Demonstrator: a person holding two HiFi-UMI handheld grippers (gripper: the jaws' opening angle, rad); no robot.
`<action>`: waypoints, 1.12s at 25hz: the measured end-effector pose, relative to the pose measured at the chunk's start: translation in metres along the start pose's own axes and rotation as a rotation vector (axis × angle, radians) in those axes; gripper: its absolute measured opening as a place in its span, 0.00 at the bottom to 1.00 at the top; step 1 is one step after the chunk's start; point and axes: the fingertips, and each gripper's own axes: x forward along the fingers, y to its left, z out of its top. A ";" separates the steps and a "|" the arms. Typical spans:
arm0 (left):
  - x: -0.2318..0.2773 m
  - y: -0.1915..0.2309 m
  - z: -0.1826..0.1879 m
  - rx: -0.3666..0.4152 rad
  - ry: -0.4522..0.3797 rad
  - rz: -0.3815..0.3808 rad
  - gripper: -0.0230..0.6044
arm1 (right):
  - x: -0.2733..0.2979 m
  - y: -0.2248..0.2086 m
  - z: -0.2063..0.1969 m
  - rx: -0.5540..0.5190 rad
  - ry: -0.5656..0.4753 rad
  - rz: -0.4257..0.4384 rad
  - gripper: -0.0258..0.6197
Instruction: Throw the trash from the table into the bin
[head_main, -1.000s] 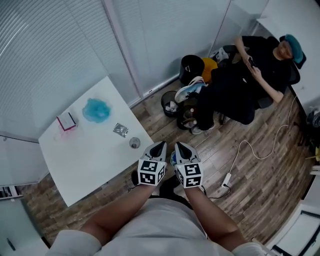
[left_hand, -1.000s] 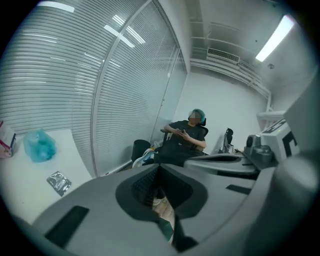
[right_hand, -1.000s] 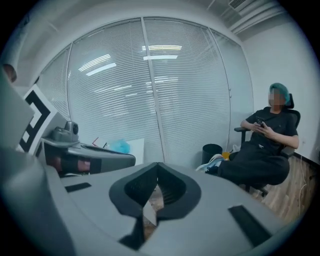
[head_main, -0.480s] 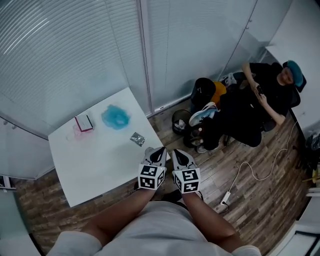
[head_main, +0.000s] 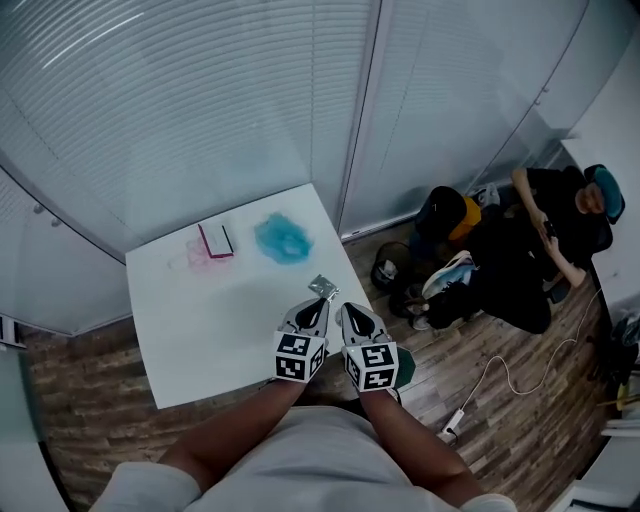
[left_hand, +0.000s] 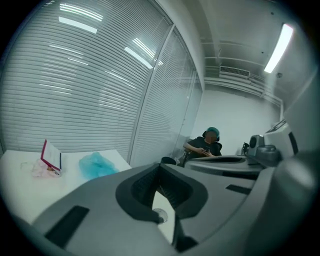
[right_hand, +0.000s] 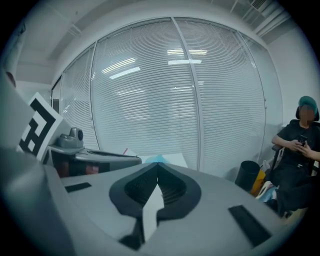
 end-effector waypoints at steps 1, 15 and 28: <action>-0.008 0.014 0.001 -0.007 -0.003 0.013 0.04 | 0.007 0.012 0.002 0.001 -0.001 0.007 0.05; -0.106 0.166 0.016 -0.096 -0.083 0.237 0.04 | 0.090 0.161 0.029 -0.066 0.024 0.205 0.05; -0.142 0.215 0.005 -0.127 -0.078 0.376 0.04 | 0.127 0.221 0.023 -0.089 0.064 0.385 0.05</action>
